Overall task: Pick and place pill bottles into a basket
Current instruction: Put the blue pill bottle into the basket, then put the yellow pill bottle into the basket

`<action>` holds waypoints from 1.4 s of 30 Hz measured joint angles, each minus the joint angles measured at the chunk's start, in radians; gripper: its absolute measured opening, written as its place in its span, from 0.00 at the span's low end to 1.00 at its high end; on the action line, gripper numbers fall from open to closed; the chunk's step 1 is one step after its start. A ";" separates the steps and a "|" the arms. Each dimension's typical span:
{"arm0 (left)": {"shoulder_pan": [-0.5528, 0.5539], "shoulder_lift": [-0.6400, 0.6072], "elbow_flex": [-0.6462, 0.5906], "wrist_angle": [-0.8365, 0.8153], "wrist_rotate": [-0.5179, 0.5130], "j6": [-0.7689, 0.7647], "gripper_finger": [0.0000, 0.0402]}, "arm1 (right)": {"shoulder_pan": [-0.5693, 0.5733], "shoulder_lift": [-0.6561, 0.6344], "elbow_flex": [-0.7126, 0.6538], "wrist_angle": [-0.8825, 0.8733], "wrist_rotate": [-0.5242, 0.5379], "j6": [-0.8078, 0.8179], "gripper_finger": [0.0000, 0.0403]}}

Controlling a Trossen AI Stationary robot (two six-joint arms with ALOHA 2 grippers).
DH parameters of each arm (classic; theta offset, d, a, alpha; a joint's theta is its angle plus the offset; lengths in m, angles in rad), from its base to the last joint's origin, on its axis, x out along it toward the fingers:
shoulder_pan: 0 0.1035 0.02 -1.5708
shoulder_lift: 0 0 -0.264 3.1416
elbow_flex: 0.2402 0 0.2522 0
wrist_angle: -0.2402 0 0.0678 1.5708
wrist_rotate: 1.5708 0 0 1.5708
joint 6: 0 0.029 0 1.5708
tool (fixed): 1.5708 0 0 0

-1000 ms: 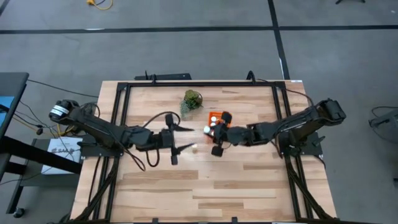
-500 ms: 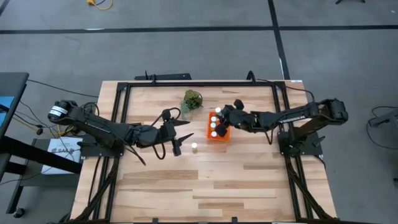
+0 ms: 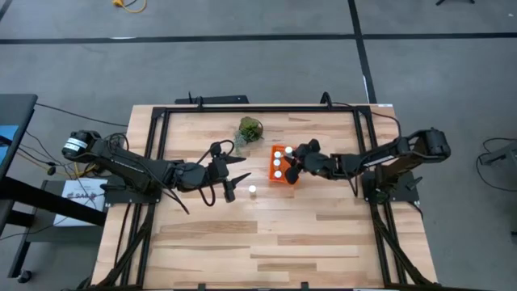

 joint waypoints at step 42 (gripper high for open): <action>0.000 -0.030 0.000 0.041 -0.036 -0.005 0.55 | 0.146 0.034 0.024 0.224 0.068 -0.279 0.48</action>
